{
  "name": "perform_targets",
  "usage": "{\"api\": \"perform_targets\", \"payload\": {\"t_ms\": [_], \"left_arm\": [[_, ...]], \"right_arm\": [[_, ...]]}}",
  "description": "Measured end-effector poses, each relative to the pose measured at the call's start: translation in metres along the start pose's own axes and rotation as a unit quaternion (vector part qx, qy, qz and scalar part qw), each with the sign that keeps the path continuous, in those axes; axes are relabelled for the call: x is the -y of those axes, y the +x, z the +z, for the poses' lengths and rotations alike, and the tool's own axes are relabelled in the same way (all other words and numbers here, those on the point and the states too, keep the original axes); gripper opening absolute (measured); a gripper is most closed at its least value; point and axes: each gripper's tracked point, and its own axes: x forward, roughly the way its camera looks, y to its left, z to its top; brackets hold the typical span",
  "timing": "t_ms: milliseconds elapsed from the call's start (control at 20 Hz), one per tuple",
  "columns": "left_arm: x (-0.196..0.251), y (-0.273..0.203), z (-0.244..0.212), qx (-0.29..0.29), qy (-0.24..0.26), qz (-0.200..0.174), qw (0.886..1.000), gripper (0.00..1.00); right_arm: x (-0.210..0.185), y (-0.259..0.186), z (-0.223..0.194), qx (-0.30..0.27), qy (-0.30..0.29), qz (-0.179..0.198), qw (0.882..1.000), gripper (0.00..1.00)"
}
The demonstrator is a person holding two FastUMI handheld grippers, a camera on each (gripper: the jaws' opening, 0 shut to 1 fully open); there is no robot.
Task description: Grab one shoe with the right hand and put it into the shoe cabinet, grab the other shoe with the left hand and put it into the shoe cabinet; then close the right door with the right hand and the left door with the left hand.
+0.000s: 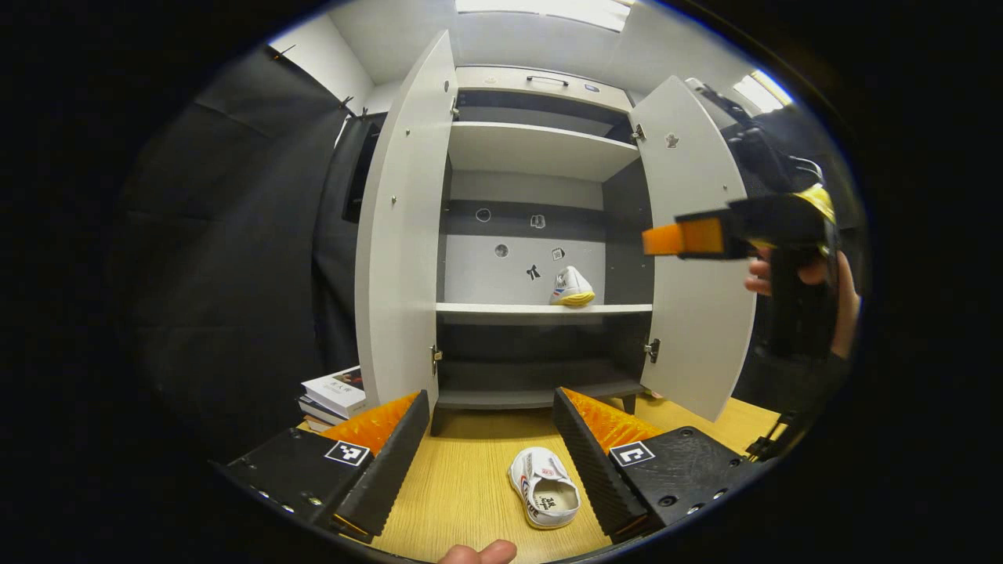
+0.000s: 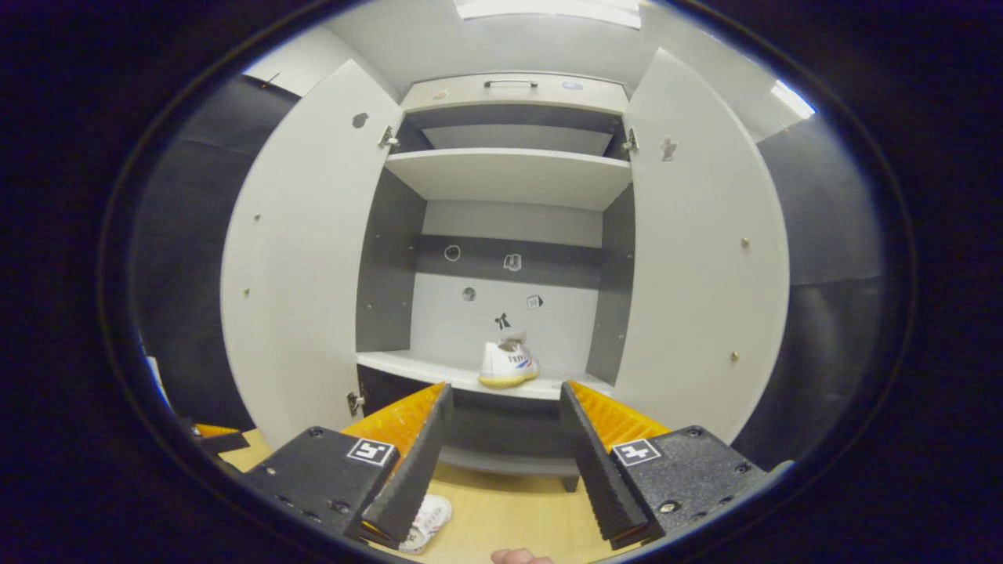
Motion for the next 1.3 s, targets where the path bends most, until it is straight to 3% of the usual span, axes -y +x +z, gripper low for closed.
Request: {"api": "perform_targets", "payload": {"t_ms": [150, 550, 950, 1300], "left_arm": [[0.003, -0.001, -0.004, -0.004, 0.005, 0.001, 1.000, 0.95], [0.026, -0.007, -0.043, -0.050, 0.024, -0.021, 0.998, 0.95], [0.034, 0.000, -0.094, -0.116, 0.022, -0.038, 0.992, 0.96], [0.033, 0.022, -0.167, -0.218, 0.011, -0.055, 0.974, 0.96]], "right_arm": [[-0.006, -0.034, -0.025, -0.004, 0.026, -0.001, 1.000, 0.95], [0.003, -0.087, -0.071, -0.011, 0.014, -0.036, 0.999, 0.97], [0.024, -0.096, -0.091, -0.034, 0.030, -0.057, 0.997, 0.97], [0.033, -0.094, -0.104, -0.053, 0.043, -0.060, 0.996, 0.97]]}}
